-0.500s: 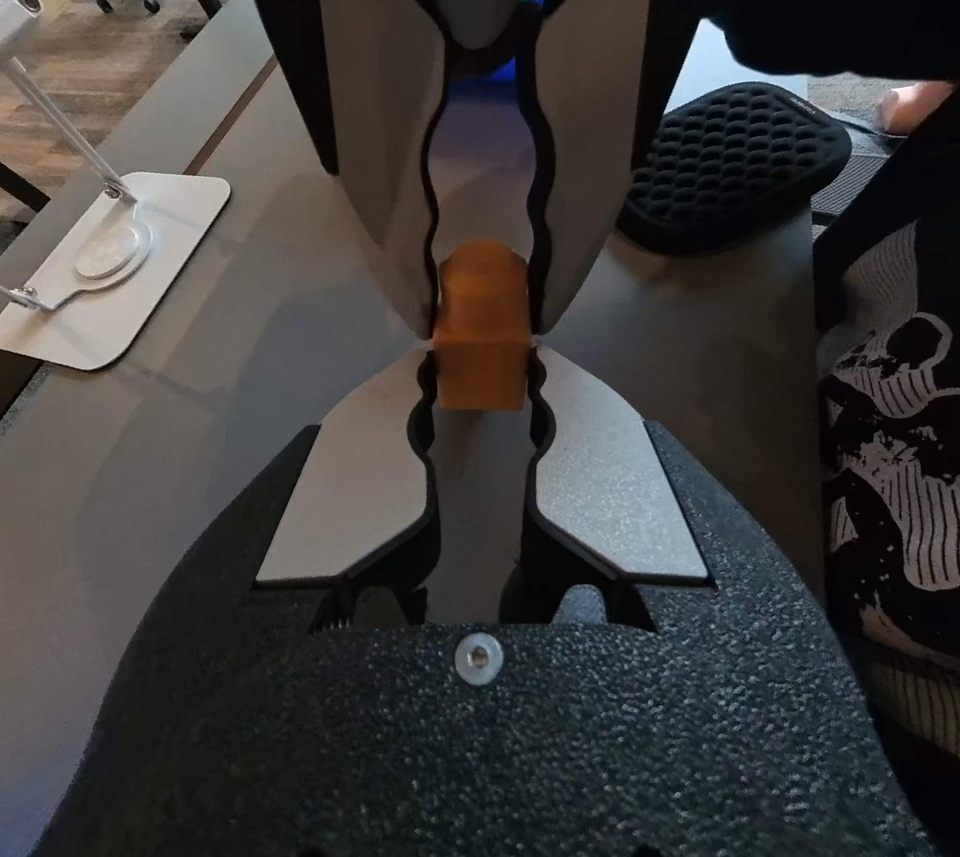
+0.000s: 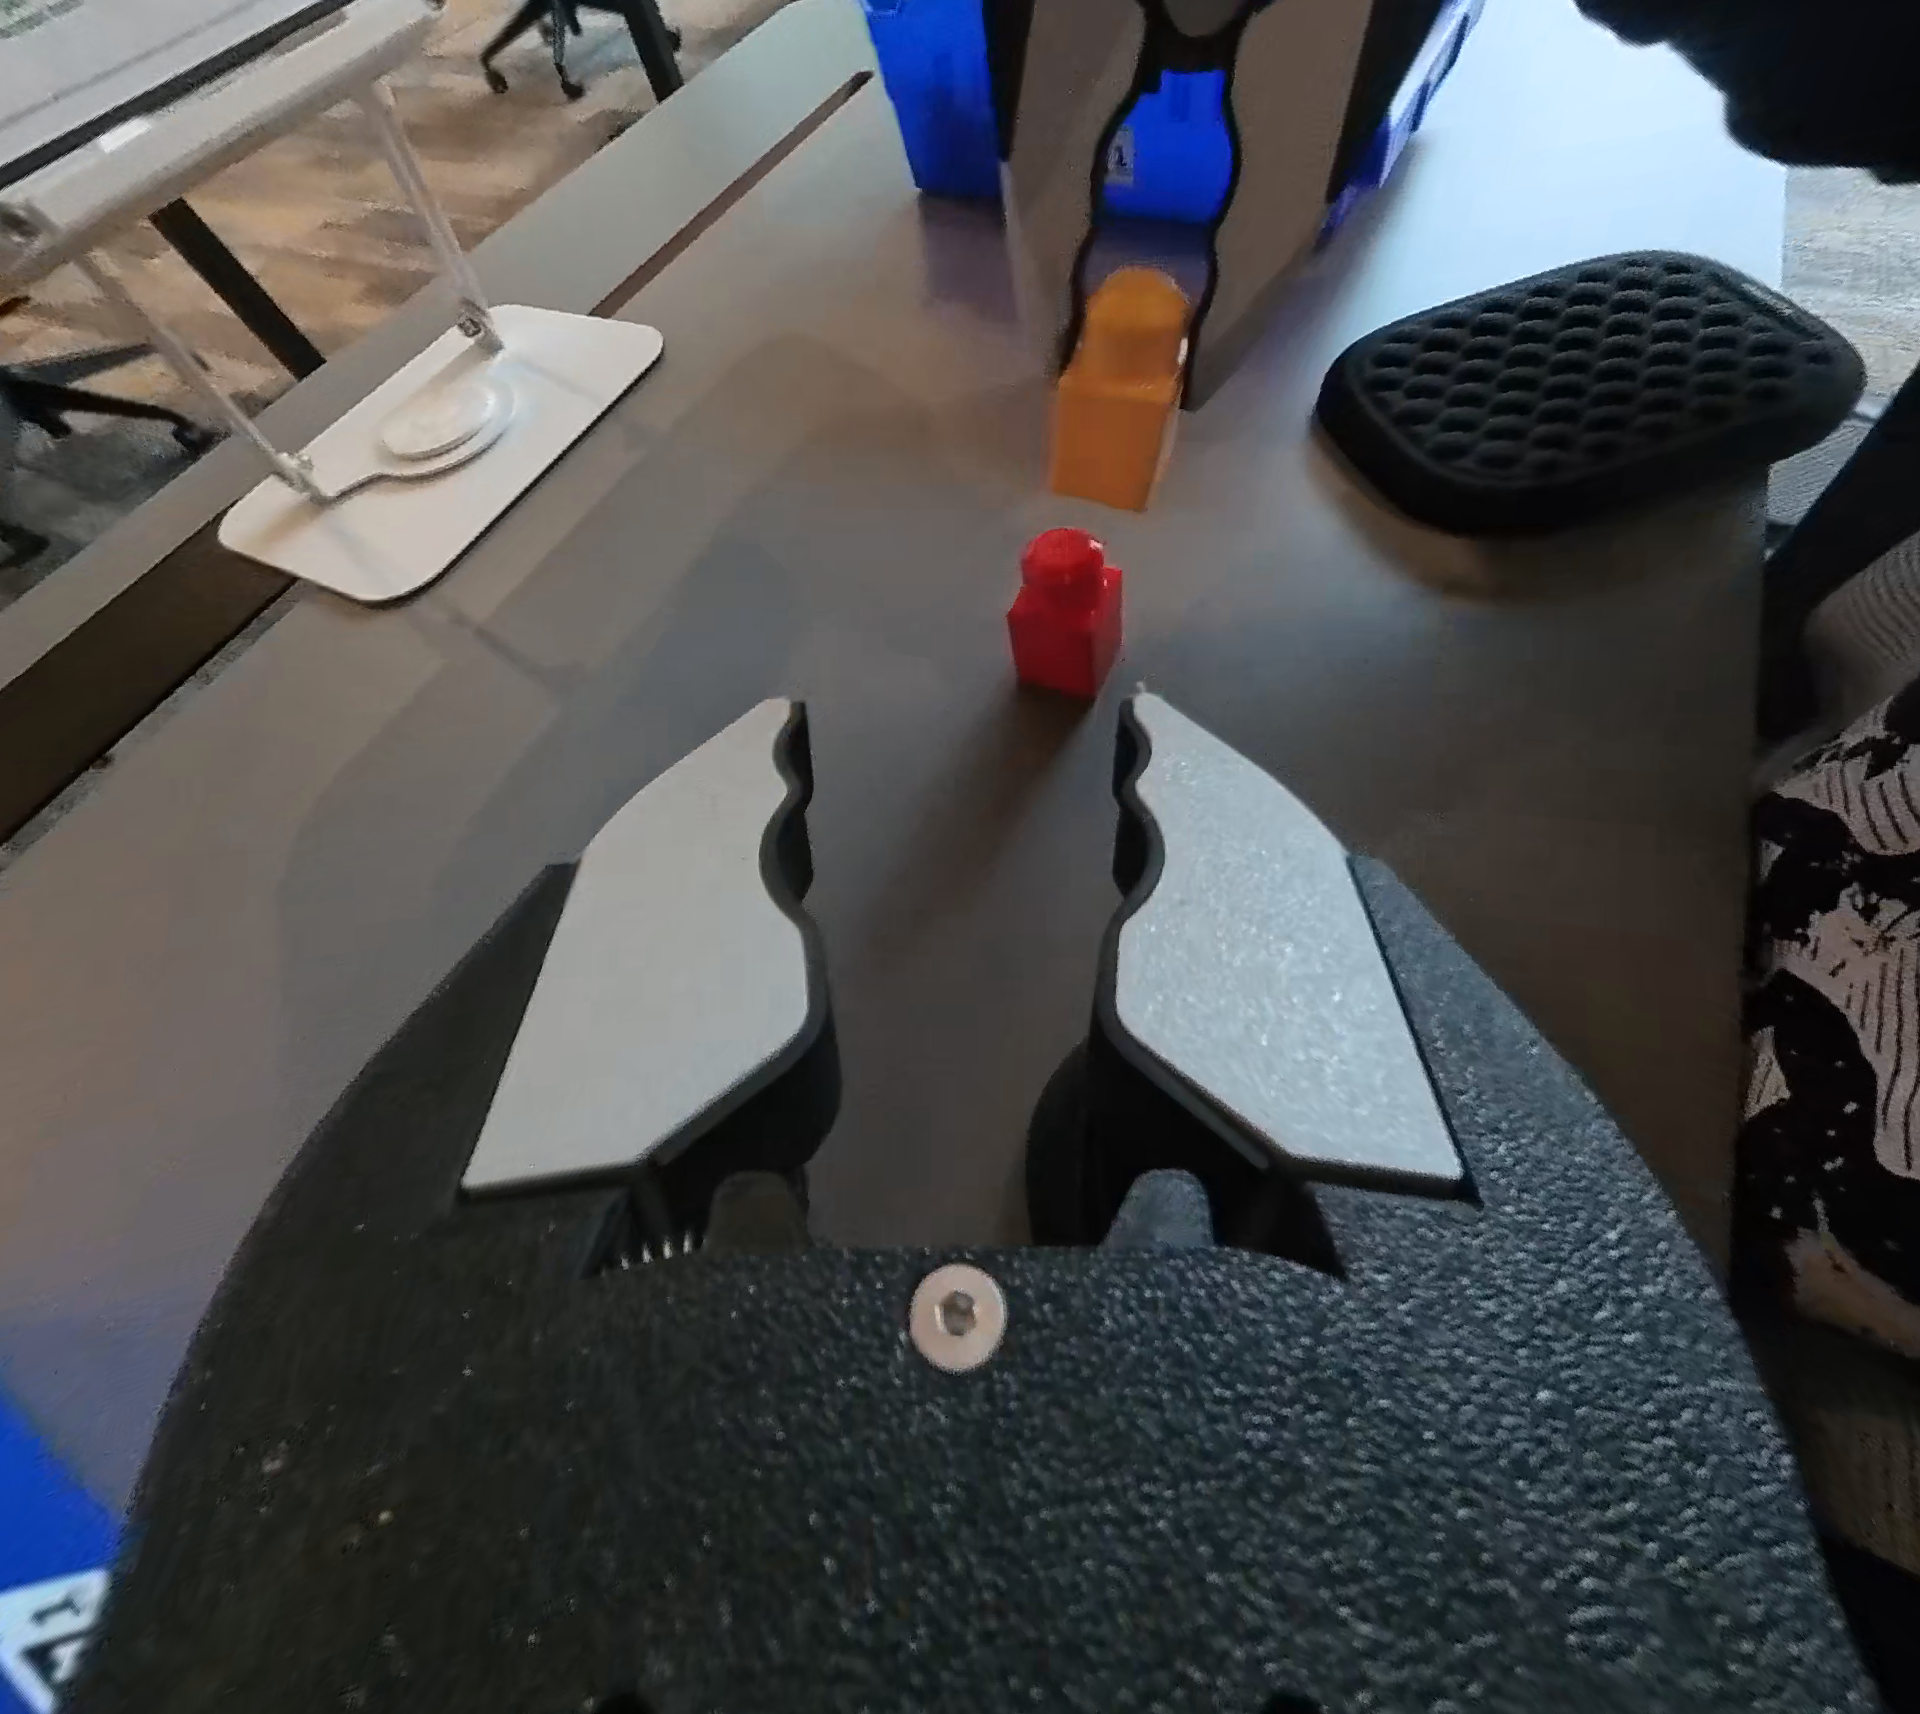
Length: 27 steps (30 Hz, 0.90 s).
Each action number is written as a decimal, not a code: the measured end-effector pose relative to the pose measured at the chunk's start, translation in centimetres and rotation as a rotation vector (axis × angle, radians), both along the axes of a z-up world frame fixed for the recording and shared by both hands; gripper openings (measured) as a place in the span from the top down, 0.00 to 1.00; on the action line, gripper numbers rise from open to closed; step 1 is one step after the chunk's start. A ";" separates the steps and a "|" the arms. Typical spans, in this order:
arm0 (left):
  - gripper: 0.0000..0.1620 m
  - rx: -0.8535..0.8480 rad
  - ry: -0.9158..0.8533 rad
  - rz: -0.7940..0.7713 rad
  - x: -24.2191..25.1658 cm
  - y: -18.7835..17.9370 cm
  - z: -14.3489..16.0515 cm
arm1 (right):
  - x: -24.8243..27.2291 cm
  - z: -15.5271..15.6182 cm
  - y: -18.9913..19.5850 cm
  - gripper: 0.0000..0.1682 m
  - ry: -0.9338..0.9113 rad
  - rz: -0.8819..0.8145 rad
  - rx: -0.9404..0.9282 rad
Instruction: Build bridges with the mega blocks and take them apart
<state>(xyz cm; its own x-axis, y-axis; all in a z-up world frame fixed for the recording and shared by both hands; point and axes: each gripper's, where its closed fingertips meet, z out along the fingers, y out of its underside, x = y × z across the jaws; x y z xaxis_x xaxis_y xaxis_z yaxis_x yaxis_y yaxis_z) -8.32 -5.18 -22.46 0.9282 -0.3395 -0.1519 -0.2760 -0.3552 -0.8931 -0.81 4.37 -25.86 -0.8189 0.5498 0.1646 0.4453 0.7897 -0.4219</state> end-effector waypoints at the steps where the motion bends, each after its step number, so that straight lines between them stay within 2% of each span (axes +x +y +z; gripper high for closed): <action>1: 0.65 0.000 -0.001 0.008 -0.2 -0.2 -0.1 | 0.3 -0.7 0.5 0.80 -0.016 -0.012 0.004; 11: 0.66 -0.020 -0.001 0.056 -1.1 -0.9 -0.7 | 0.1 -5.4 1.9 0.80 -0.088 -0.072 -0.050; 27: 0.67 -0.029 0.030 0.070 -1.6 -1.1 -0.9 | 0.0 -6.8 1.4 0.80 -0.121 -0.066 -0.052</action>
